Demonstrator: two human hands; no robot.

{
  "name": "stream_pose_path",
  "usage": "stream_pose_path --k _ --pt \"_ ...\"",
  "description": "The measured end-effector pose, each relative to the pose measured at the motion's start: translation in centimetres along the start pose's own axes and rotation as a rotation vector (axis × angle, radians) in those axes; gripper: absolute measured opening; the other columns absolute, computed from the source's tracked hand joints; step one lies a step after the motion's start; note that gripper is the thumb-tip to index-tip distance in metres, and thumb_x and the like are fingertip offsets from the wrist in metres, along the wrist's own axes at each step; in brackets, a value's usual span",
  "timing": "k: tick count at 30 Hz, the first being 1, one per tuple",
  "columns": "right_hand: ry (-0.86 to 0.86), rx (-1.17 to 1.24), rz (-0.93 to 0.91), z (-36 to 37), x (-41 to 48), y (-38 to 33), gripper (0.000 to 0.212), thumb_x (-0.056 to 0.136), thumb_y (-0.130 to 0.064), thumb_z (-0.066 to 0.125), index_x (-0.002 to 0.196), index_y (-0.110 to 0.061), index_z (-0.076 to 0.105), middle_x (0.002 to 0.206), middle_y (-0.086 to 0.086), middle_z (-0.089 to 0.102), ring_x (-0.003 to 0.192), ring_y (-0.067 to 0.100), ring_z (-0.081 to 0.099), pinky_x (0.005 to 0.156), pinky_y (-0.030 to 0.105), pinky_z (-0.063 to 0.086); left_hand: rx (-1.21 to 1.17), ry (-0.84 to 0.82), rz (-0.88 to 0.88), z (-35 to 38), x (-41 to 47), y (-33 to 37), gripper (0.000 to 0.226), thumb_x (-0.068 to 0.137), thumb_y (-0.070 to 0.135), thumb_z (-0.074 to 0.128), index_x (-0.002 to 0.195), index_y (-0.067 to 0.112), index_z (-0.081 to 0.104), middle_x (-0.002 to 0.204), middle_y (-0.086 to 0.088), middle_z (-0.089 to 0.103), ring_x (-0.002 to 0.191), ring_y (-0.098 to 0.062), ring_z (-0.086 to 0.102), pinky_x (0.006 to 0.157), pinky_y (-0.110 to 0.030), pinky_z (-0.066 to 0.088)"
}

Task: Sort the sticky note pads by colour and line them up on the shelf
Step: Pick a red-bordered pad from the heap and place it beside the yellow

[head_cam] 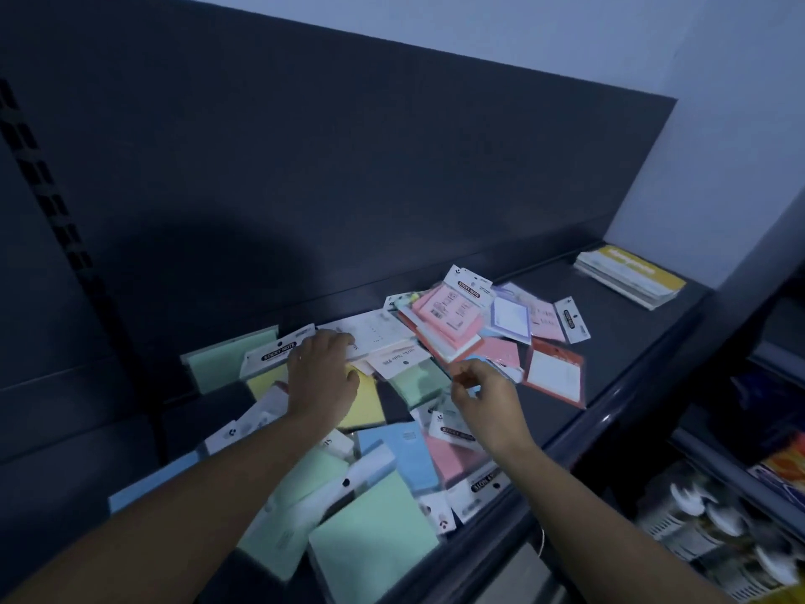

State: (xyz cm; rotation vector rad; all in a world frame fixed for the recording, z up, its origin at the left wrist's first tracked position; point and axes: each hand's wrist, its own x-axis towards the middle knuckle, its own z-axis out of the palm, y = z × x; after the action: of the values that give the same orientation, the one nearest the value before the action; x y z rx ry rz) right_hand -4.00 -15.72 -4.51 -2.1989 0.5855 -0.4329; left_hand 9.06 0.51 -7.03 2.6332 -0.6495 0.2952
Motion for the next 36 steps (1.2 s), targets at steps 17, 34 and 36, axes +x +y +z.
stream_pose_path --k 17,34,36 --pt "-0.298 -0.523 -0.699 6.6 9.2 -3.5 0.039 0.085 -0.006 0.049 0.123 -0.007 0.059 0.127 0.01 0.059 0.119 0.024 0.052 0.104 0.027 0.034 -0.078 -0.033 0.304 -0.5 2.7 -5.0 0.047 0.074 0.041 0.07 0.114 0.018 0.058 0.115 0.005 0.056 0.101 -0.015 0.053 0.082 -0.019 0.027" --pt "-0.039 0.026 -0.67 4.1 14.4 -2.6 0.025 0.096 -0.011 0.048 0.117 -0.007 0.061 0.102 0.006 0.068 0.089 0.022 0.063 0.074 0.029 0.047 0.211 0.275 0.422 -1.9 3.1 -1.4 0.026 0.082 0.016 0.05 0.077 0.011 0.075 0.075 -0.007 0.067 0.062 -0.024 0.062 0.064 -0.031 0.04" --pt "-0.086 0.21 -0.589 3.2 14.6 -2.4 0.025 0.098 -0.015 0.045 0.119 -0.01 0.058 0.098 -0.006 0.064 0.087 0.01 0.06 0.073 0.021 0.044 0.097 0.26 0.304 -2.7 3.4 -0.7 0.026 0.087 0.019 0.05 0.081 0.009 0.073 0.082 -0.007 0.067 0.07 -0.025 0.06 0.068 -0.034 0.04"
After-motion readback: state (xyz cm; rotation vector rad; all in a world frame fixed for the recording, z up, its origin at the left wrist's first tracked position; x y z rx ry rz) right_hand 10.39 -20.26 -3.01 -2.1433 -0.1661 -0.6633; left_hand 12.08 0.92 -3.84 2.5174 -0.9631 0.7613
